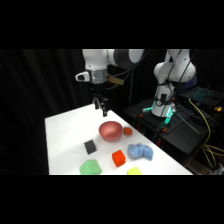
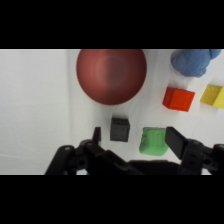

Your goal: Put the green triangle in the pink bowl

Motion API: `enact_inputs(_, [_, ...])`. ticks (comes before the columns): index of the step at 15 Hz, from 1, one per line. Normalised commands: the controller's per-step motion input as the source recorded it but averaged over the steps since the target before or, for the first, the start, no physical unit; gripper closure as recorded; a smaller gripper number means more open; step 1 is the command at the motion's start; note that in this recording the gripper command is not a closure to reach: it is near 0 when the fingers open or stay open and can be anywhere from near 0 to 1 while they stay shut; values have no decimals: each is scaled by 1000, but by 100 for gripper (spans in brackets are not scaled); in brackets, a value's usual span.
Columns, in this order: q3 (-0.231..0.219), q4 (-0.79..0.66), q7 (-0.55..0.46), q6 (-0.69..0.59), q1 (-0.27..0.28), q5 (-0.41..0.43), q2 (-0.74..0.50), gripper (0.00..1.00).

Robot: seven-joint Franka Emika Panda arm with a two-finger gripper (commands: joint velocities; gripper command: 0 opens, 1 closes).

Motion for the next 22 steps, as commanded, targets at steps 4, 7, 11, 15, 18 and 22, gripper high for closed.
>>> enact_inputs(4, [55, 69, -5, 15, -42, 6, 78, 0])
enact_inputs(7, [91, 191, 35, 12, 7, -5, 191, 0])
enact_inputs(11, [111, 333, 50, -58, 67, -19, 285, 0])
enact_inputs(15, [95, 448, 25, -143, 97, -53, 353, 0])
enact_inputs(18, [68, 604, -20, -199, 89, -80, 465, 0])
enact_inputs(22, [44, 657, -86, -215, 65, -90, 500, 0])
